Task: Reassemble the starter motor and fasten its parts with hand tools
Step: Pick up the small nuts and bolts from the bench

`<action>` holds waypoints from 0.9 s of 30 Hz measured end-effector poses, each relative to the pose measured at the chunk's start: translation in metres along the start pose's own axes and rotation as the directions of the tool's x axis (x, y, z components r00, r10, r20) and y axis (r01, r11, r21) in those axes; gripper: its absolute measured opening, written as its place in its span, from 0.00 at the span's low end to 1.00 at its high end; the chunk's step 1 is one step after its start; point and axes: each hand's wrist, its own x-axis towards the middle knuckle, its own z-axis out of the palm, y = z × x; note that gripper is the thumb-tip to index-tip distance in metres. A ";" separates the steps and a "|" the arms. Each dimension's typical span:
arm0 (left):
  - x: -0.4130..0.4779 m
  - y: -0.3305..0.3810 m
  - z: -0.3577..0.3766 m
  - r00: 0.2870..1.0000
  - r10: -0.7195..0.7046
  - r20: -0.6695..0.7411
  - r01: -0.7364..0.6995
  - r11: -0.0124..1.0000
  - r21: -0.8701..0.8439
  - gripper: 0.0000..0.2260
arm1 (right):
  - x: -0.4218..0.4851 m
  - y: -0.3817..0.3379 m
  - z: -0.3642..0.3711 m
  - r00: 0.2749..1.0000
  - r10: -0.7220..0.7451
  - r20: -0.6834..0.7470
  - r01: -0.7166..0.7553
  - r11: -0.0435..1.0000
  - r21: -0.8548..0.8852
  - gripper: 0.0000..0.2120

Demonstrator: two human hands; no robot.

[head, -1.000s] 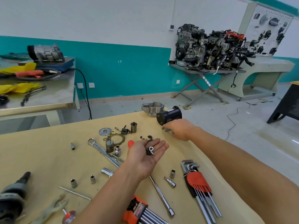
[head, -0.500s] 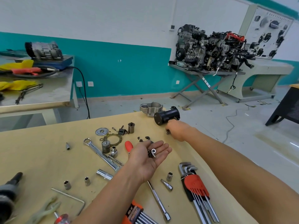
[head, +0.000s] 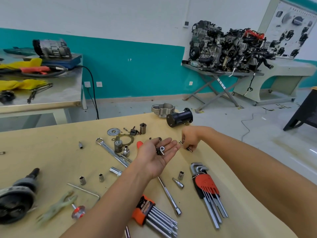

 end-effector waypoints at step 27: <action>-0.168 0.084 -0.115 0.938 0.311 -0.152 -0.332 0.933 -0.138 0.18 | -0.041 -0.029 0.022 0.970 0.140 -0.201 -0.093 0.969 0.229 0.06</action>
